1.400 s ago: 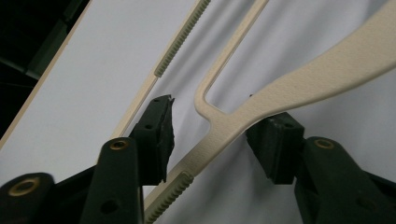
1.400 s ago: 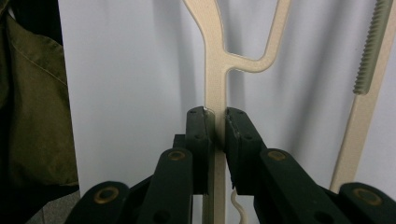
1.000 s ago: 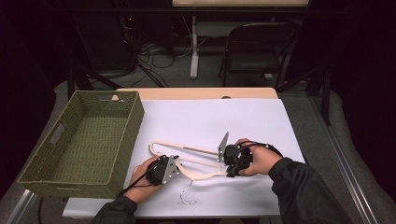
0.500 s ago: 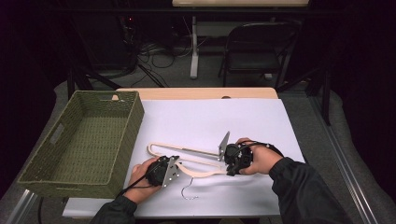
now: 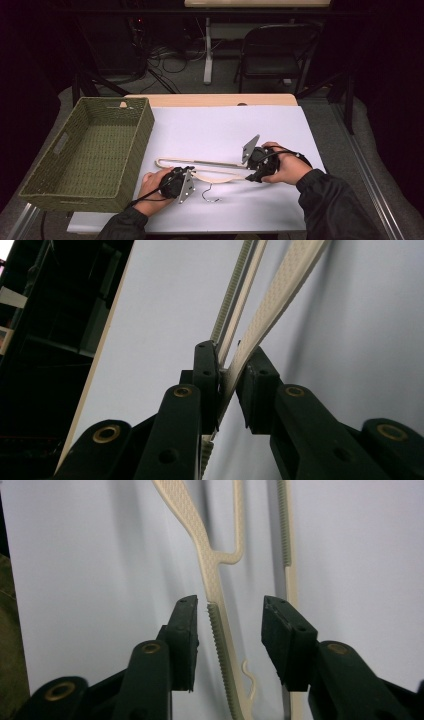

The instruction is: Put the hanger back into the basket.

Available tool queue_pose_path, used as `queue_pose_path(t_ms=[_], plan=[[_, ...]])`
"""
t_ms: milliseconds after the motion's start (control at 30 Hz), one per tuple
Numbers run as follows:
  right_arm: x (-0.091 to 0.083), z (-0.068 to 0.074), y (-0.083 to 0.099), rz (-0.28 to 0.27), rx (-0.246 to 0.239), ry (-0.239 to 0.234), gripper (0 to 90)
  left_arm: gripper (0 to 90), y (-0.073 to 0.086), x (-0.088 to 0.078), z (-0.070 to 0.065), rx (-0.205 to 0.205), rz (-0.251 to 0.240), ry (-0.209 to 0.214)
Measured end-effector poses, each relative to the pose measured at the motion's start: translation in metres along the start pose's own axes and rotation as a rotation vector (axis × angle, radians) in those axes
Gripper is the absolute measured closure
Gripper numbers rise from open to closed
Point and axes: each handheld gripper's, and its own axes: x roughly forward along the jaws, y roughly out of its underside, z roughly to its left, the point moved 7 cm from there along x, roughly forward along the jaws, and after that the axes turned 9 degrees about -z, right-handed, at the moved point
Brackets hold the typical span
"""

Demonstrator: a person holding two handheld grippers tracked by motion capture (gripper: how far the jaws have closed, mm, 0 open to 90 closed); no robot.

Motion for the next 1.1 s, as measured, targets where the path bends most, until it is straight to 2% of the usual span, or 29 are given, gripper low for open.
queue_pose_path(t_ms=[100,200,267,367,433,500,667,700,767,800,867,900,1033,1067,1100], plan=[[-0.009,-0.001,0.003,-0.024,0.014,0.031,56.6,80.5,-0.002,0.000,0.002,-0.003,-0.005,-0.005],[-0.018,-0.004,0.007,-0.059,0.021,0.056,55.8,82.1,-0.007,-0.001,0.006,0.021,0.007,-0.006],[-0.023,-0.004,0.012,-0.070,0.045,0.072,54.2,84.0,-0.012,-0.001,0.009,0.020,0.001,-0.013],[-0.028,-0.005,0.020,-0.078,0.050,0.092,53.9,86.9,-0.019,-0.003,0.016,0.023,0.006,-0.029],[-0.028,-0.005,0.025,-0.076,0.063,0.098,53.5,87.3,-0.021,-0.004,0.021,-0.021,-0.003,-0.032],[-0.028,-0.005,0.029,-0.074,0.070,0.101,53.5,87.4,-0.022,-0.004,0.024,-0.031,0.007,-0.027],[-0.024,-0.005,0.036,-0.047,0.079,0.094,53.5,87.4,-0.023,-0.002,0.025,-0.032,0.025,-0.025],[-0.022,-0.005,0.036,-0.065,0.077,0.098,53.5,87.4,-0.023,-0.002,0.025,-0.030,0.029,-0.027],[-0.022,-0.005,0.036,-0.063,0.085,0.103,53.5,87.4,-0.023,-0.001,0.024,-0.036,0.037,-0.029],[-0.021,-0.006,0.036,-0.065,0.075,0.100,53.5,87.4,-0.023,-0.002,0.024,-0.034,0.040,-0.032],[-0.022,-0.005,0.036,-0.059,0.087,0.104,53.5,87.4,-0.023,-0.003,0.025,-0.030,0.050,-0.043],[-0.021,-0.005,0.035,-0.077,0.085,0.106,53.5,87.5,-0.024,-0.003,0.026,-0.034,0.051,-0.048],[-0.023,-0.005,0.036,-0.071,0.078,0.112,53.1,87.4,-0.027,-0.008,0.030,-0.050,0.069,-0.063],[-0.024,-0.005,0.037,-0.054,0.084,0.111,53.0,87.5,-0.029,-0.009,0.031,-0.047,0.078,-0.069],[-0.024,-0.005,0.036,-0.066,0.079,0.118,53.0,87.5,-0.031,-0.010,0.031,-0.053,0.085,-0.074]])
